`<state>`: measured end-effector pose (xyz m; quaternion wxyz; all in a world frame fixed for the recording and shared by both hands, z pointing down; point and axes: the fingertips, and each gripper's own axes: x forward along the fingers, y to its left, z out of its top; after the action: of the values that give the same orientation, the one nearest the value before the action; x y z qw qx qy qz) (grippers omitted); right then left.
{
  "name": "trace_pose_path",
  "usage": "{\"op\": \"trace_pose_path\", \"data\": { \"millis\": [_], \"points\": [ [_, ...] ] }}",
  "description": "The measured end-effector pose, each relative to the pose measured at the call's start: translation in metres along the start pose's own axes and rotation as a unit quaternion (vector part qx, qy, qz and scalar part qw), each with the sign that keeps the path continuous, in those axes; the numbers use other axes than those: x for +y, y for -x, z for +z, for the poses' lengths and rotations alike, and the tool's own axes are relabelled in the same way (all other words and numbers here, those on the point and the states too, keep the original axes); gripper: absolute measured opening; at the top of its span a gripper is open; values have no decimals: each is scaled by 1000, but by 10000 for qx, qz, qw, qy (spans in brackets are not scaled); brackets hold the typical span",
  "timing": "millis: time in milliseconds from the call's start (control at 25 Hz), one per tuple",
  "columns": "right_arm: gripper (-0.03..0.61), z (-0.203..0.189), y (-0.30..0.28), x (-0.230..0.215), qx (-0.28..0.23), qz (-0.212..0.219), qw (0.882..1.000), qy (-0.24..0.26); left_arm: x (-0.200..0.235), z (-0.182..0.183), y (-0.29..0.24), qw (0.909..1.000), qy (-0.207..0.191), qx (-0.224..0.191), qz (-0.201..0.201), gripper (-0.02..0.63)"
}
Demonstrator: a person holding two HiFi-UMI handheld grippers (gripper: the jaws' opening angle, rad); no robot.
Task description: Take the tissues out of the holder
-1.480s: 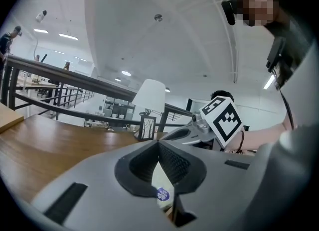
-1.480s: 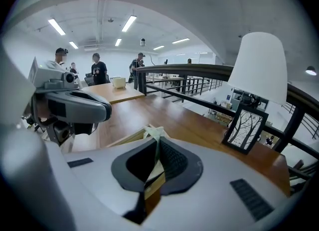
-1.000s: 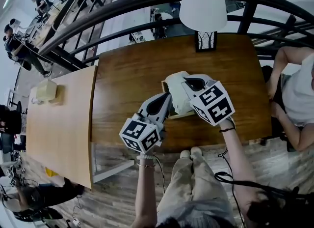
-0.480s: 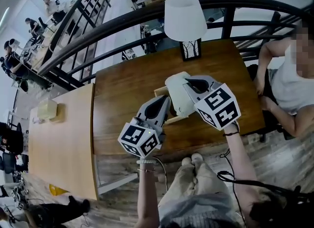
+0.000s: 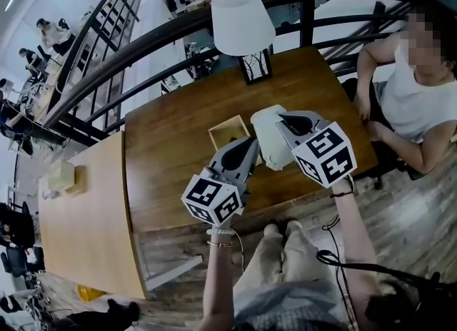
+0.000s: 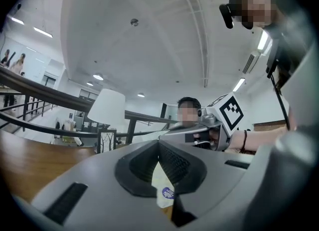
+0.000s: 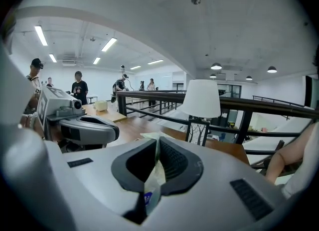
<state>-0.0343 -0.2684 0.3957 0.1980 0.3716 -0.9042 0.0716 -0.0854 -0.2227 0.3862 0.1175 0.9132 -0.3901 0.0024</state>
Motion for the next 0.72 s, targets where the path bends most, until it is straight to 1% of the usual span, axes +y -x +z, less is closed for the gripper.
{"op": "trace_pose_path", "data": {
  "millis": [120,320,400,560,720],
  "points": [
    [12,-10,1,-5,83,-24,9999,-115,-4,-8,-8,9999,81,81,-80,8],
    [11,-45,11,-20,323,11,9993,-176,-30,-31,-35,9993,164,252,-220,8],
    [12,-57,11,-23,394,58,9990,-225,-37,-39,-42,9991,217,289,-214,8],
    [12,-83,9,-31,577,133,9977,-319,-58,-59,-56,9981,257,438,-335,8],
    [12,-103,4,-38,712,150,9965,-404,-65,-73,-63,9974,408,512,-299,8]
  ]
}}
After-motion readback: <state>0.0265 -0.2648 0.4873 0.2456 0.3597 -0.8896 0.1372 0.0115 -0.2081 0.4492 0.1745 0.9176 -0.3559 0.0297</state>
